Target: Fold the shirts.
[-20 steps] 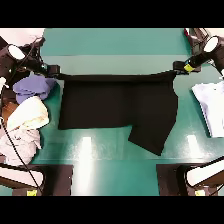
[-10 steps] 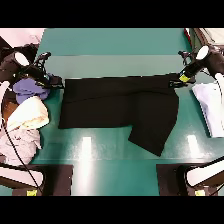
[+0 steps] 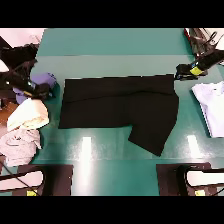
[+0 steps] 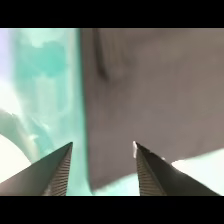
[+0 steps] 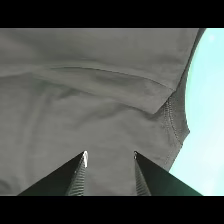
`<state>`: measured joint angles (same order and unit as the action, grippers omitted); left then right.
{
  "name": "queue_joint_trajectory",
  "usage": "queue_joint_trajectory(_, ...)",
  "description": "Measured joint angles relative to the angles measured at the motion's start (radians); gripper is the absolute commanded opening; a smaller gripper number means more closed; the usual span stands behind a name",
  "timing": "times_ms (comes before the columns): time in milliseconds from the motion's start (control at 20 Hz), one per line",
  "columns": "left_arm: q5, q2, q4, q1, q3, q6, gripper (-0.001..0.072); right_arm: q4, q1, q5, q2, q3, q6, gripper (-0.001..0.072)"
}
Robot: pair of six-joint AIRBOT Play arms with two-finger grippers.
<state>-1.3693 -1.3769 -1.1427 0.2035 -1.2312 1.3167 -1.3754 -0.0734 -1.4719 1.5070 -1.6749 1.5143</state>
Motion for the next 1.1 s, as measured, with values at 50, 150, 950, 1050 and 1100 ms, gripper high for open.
queue_joint_trajectory(50, 0.009, 0.027, 0.015, 0.004, 0.067, -0.008, 0.0466, 0.005, 0.000, 0.001, -0.020, 0.000, -0.004, 0.0356)
queue_joint_trajectory(150, 0.037, 0.062, 0.042, 0.010, 0.182, -0.019, 0.0466, 0.013, 0.000, 0.001, -0.052, 0.000, -0.011, 0.0356)
queue_joint_trajectory(950, 0.133, 0.098, 0.109, 0.015, 0.494, -0.023, 0.0022, 0.023, 0.000, -0.043, -0.111, 0.000, -0.024, 0.0356)
queue_joint_trajectory(1050, 0.132, 0.098, 0.131, 0.015, 0.496, -0.031, 0.0021, 0.023, 0.000, -0.066, -0.111, 0.002, -0.024, 0.0356)
queue_joint_trajectory(1100, 0.132, 0.101, 0.137, 0.015, 0.496, -0.034, 0.0020, 0.022, 0.000, -0.076, -0.113, 0.006, -0.024, 0.0355)
